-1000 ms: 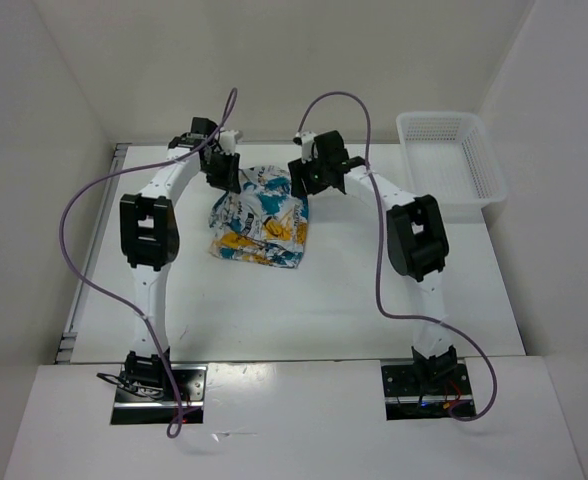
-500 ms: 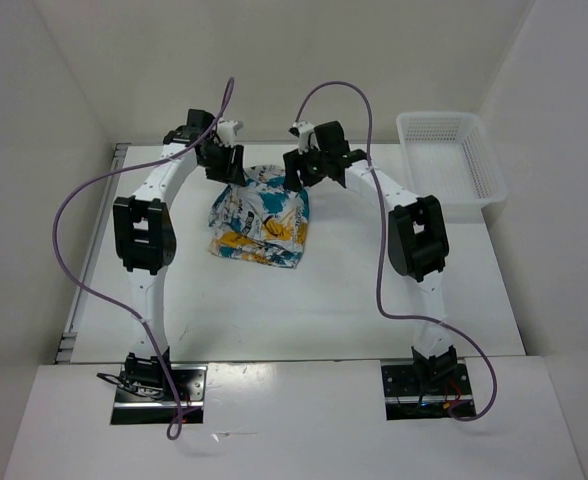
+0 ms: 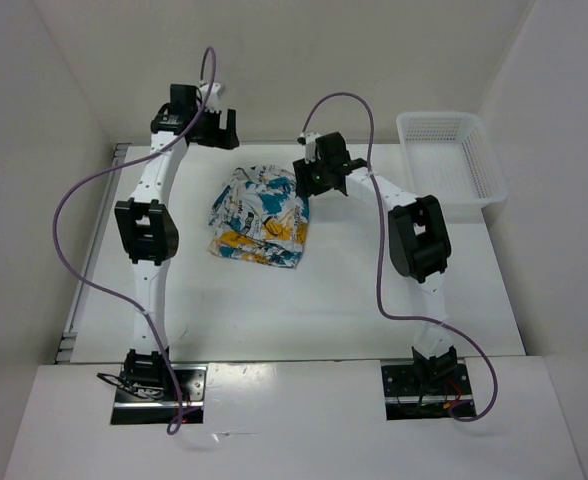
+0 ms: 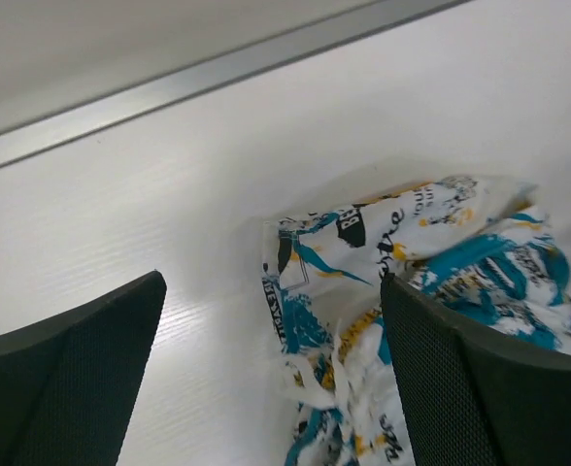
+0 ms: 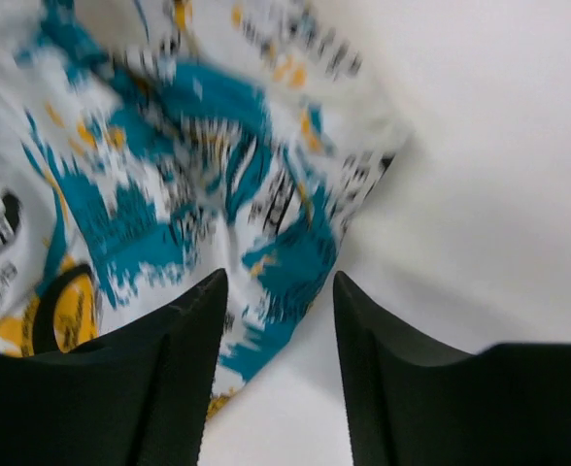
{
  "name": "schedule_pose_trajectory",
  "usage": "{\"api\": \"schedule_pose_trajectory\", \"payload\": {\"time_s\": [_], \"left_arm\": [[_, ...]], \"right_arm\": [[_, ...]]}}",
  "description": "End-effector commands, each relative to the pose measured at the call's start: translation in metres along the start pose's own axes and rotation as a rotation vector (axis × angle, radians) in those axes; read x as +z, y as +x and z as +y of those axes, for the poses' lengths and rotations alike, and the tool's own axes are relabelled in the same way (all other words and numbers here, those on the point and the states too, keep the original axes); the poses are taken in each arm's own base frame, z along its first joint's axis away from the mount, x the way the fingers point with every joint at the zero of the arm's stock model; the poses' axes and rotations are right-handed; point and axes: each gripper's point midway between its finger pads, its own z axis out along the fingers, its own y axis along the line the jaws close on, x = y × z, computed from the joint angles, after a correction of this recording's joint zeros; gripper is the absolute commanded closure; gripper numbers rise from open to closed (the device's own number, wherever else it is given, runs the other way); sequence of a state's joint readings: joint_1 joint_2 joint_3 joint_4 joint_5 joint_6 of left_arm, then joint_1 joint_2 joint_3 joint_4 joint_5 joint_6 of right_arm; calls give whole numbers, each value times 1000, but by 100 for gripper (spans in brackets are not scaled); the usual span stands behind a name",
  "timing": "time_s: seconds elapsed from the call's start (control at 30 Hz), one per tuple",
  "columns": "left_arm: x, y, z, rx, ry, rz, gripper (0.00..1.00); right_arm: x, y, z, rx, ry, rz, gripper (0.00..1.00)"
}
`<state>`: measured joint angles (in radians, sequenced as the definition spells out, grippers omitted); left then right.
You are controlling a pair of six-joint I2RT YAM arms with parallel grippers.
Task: Fold and stack the shorts
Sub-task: Fold the shorts
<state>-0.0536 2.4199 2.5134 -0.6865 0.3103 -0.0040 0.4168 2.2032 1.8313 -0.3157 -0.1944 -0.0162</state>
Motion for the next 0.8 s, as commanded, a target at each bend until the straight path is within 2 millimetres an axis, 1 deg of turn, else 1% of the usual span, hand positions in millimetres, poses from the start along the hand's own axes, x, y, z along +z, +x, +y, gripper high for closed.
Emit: {"api": "schedule_pose_trajectory", "payload": {"time_s": [0.0,0.03,0.07,0.1,0.13,0.17,0.2,0.23,0.27,0.3,0.33,0.37,0.4,0.43,0.47,0.5,0.53,0.57,0.6,0.63,0.67,0.7,0.73,0.77], "left_arm": [[52,54,-5,-10,8,117,2],[62,66,-8,-12,17,142,2],[62,66,-8,-12,17,142,2],[68,77,-7,-19,18,165,2],[73,82,-12,-17,26,177,2],[74,86,-12,-19,26,186,2],[77,92,-9,-22,18,196,2],[82,97,-15,-18,26,208,4],[82,98,-12,-16,8,210,8],[85,103,-9,-17,-4,220,12],[87,108,-14,-15,3,233,16],[88,112,-14,-17,4,242,26],[89,117,-14,-20,5,254,31],[89,121,-14,-23,5,264,37],[90,129,-14,-29,6,283,45],[87,127,-12,-26,-6,281,63],[88,132,-11,-28,-15,294,70],[85,130,-12,-28,-15,293,75],[81,130,-13,-29,-15,295,79],[79,130,-13,-30,-15,298,80],[73,124,-9,-33,-22,288,80],[70,124,-10,-34,-22,290,80],[67,128,-4,-44,-28,300,80],[60,126,-1,-52,-35,301,82]], "right_arm": [[-18,6,17,21,-87,7,46],[-18,17,22,29,-121,36,41],[-20,28,26,27,-142,62,40],[-19,35,28,43,-153,80,38],[-21,38,28,44,-153,84,35],[-20,45,28,60,-152,97,35],[-20,45,24,85,-145,97,34],[-16,54,22,103,-134,118,34],[-16,52,23,111,-134,110,34],[-13,57,22,123,-133,121,34],[-9,63,26,129,-156,136,36],[-7,67,28,146,-167,147,39],[-4,68,29,158,-177,146,42],[-1,66,29,156,-178,137,48],[2,70,28,169,-176,148,63],[3,68,28,167,-177,139,72],[3,68,25,166,-159,138,82],[4,68,22,164,-137,137,96],[4,66,16,169,-130,126,99],[3,65,9,177,-121,123,99],[3,65,11,166,-140,123,99],[-1,60,6,170,-133,110,99],[-5,65,2,159,-139,121,99],[-11,61,7,148,-163,113,99]]}}
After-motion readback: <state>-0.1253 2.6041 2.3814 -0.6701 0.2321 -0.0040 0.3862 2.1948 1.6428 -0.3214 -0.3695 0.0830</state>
